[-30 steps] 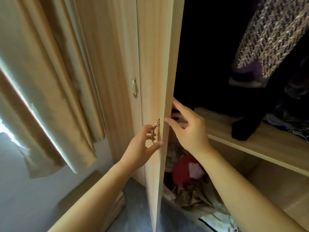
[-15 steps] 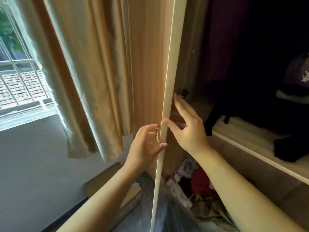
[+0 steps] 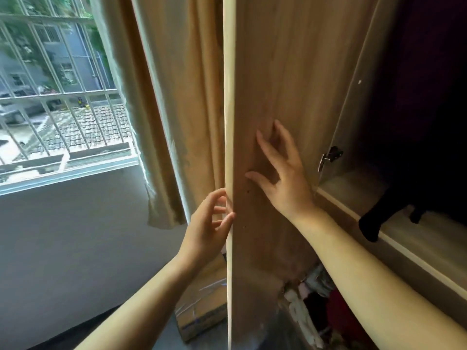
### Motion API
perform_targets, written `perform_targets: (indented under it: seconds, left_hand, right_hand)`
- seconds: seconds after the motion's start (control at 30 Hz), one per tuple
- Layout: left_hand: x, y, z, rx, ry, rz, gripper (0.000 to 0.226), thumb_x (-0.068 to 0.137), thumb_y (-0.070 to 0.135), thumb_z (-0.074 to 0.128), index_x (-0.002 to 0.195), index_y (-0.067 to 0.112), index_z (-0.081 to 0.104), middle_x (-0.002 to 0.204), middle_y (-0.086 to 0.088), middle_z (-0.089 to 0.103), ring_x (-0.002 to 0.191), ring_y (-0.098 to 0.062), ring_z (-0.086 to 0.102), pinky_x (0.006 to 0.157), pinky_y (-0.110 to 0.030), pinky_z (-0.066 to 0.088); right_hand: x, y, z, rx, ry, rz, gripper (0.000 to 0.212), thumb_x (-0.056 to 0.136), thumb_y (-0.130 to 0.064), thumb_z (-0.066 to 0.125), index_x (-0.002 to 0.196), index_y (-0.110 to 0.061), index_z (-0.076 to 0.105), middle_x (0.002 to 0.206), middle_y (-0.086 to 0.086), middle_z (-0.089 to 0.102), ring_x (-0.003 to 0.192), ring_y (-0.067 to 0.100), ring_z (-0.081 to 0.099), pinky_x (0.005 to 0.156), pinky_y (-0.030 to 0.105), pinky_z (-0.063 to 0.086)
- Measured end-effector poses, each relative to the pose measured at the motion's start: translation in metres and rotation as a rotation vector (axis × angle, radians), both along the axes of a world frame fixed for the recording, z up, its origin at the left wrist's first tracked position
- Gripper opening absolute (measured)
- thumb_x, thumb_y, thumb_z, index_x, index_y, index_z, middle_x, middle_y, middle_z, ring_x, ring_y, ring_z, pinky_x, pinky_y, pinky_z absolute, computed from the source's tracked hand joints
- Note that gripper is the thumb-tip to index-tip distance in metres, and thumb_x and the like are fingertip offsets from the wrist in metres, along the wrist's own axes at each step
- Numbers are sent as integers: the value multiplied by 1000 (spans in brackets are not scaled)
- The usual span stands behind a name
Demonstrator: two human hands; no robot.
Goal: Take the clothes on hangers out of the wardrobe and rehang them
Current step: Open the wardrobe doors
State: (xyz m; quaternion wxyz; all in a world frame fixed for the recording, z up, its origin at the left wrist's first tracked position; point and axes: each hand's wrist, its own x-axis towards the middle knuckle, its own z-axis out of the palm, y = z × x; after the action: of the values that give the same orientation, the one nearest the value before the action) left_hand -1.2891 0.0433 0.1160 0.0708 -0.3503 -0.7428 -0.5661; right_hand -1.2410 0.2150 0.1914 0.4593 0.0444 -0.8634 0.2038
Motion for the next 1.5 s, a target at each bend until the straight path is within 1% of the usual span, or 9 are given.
perform_targets:
  seconds: [0.1,0.27,0.47,0.7,0.83,0.97,1.1,1.3,1.5]
  left_hand:
    - [-4,4,0,31,-1,112,70,86,1,63,125,50,33,99,11,57,88,-3,58,70,-11,50]
    - [-15,13,-6,103,-11,235,78,83,-2,65,134,47,31,98,12,59,87,-7,61,73,-15,52]
    - [-35,22,-8,110,1,361,82,82,-10,62,134,46,30,97,7,60,89,-6,60,72,-10,50]
    - [-57,24,-3,67,-12,386,80,85,-10,58,136,42,26,105,13,59,94,11,58,73,-3,44]
    - [-71,22,-4,25,24,388,83,83,-8,62,139,41,25,108,4,61,100,-6,60,73,-2,44]
    - [-83,18,-5,9,24,349,85,83,-7,62,139,46,26,102,8,62,96,-8,62,76,-9,49]
    - [-86,6,-1,-56,18,273,85,84,3,66,138,51,22,100,18,58,92,2,60,81,-27,55]
    - [-70,-27,13,-292,322,224,71,86,39,63,146,24,28,136,-4,48,120,-18,48,92,-27,39]
    - [-45,-41,26,-454,642,30,68,84,53,45,143,20,36,137,-8,47,124,-25,45,98,-41,43]
  right_hand:
    - [-19,4,-7,42,44,9,64,81,-30,70,138,-21,42,150,14,25,138,29,25,113,41,27]
    - [-45,13,-16,123,53,40,65,80,-27,72,138,-23,42,152,13,24,141,26,17,115,25,12]
    - [-70,25,-27,208,49,64,67,80,-30,71,140,-23,41,152,13,23,141,28,17,109,45,31]
    - [-97,28,-34,228,21,40,68,81,-29,69,142,-27,37,153,9,18,142,27,14,110,42,28]
    - [-105,25,-36,218,0,-13,71,80,-29,70,142,-29,35,154,6,14,142,25,13,109,41,27]
    - [-104,20,-34,221,-23,-61,70,81,-30,68,142,-28,34,153,7,14,142,26,13,109,44,28]
    - [-95,11,-28,220,-106,-136,73,82,-28,68,144,-29,29,155,7,12,143,25,11,109,41,25]
    - [-50,-7,-27,74,-261,-229,61,88,-37,59,143,-25,34,152,7,26,136,28,32,108,42,33]
    - [32,-30,-33,-9,-512,-424,55,94,-52,37,143,-27,33,154,-1,21,140,20,22,113,39,25]
